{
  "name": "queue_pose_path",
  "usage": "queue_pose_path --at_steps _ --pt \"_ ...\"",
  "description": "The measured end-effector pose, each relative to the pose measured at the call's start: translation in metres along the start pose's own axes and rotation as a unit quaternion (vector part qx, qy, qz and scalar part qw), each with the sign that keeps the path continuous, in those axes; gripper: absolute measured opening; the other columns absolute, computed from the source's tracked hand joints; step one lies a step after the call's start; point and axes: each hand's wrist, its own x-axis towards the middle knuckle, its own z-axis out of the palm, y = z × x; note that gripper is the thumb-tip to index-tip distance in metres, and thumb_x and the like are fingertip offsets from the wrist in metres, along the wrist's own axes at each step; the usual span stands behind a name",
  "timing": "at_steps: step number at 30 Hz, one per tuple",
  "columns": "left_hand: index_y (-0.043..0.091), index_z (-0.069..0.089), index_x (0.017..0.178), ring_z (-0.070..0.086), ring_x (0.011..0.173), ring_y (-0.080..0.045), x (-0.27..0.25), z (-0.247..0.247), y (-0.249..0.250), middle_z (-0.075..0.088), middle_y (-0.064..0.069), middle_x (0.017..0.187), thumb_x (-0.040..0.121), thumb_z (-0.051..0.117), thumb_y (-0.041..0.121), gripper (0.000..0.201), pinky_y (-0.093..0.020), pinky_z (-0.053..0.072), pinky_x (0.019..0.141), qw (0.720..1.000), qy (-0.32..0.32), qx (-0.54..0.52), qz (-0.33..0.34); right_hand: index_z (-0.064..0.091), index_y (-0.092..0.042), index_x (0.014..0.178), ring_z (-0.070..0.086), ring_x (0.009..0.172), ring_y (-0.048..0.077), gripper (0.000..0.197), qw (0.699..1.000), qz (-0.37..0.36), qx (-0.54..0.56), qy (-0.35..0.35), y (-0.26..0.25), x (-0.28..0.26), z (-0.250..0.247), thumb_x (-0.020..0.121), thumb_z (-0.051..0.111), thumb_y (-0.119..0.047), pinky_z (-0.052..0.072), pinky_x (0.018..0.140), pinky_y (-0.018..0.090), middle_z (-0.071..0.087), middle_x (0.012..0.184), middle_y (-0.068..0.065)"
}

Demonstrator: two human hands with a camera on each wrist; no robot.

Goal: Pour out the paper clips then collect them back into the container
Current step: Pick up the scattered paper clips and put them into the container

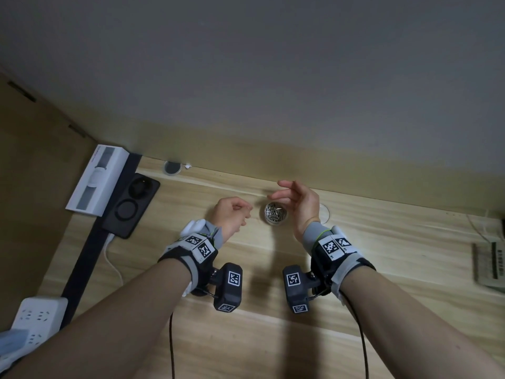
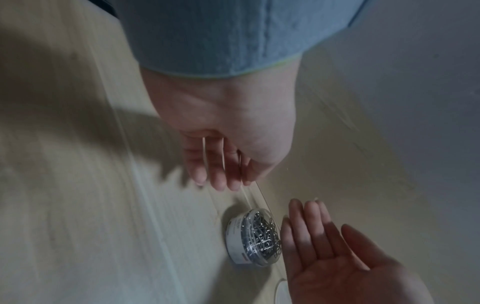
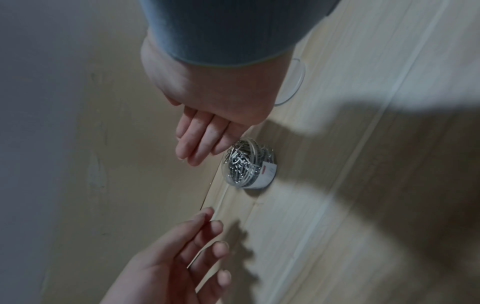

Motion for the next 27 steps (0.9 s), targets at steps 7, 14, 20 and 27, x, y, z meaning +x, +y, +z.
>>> queue_pose_path --at_steps 7,14,20,27 --pt "0.015 0.069 0.083 0.055 0.056 -0.014 -0.011 0.003 0.007 0.067 -0.002 0.074 0.091 0.052 0.001 0.023 -0.023 0.038 0.046 1.000 -0.007 -0.007 0.006 0.064 -0.005 0.085 0.062 0.056 0.023 0.029 0.996 -0.005 0.023 0.089 -0.008 -0.006 -0.027 0.098 0.041 -0.017 0.050 0.056 0.028 0.065 0.056 0.008" --pt "0.015 0.068 0.081 0.053 0.055 -0.017 -0.045 0.051 0.024 0.067 -0.005 0.075 0.089 0.057 0.007 0.016 -0.023 0.037 0.046 0.998 -0.052 0.015 0.025 0.066 -0.008 0.084 0.058 0.055 0.017 0.019 0.988 0.013 -0.085 0.126 -0.020 -0.054 -0.103 0.092 0.049 -0.009 0.045 0.058 0.026 0.063 0.068 0.009" --pt "0.017 0.069 0.078 0.058 0.057 -0.018 -0.087 0.111 0.019 0.068 -0.002 0.071 0.088 0.058 0.012 0.016 -0.027 0.043 0.052 0.990 -0.109 0.066 0.060 0.069 -0.002 0.088 0.053 0.058 0.018 0.015 0.976 0.032 -0.151 0.152 -0.012 -0.114 -0.184 0.092 0.055 -0.004 0.045 0.056 0.030 0.060 0.068 0.007" --pt "0.026 0.066 0.067 0.056 0.054 -0.010 -0.136 0.186 -0.007 0.064 0.009 0.061 0.083 0.064 0.014 0.020 -0.021 0.044 0.056 0.964 -0.187 0.161 0.101 0.068 0.001 0.090 0.053 0.062 0.018 0.010 0.958 0.034 -0.152 0.241 0.004 -0.193 -0.291 0.092 0.060 -0.002 0.046 0.055 0.025 0.058 0.066 0.008"
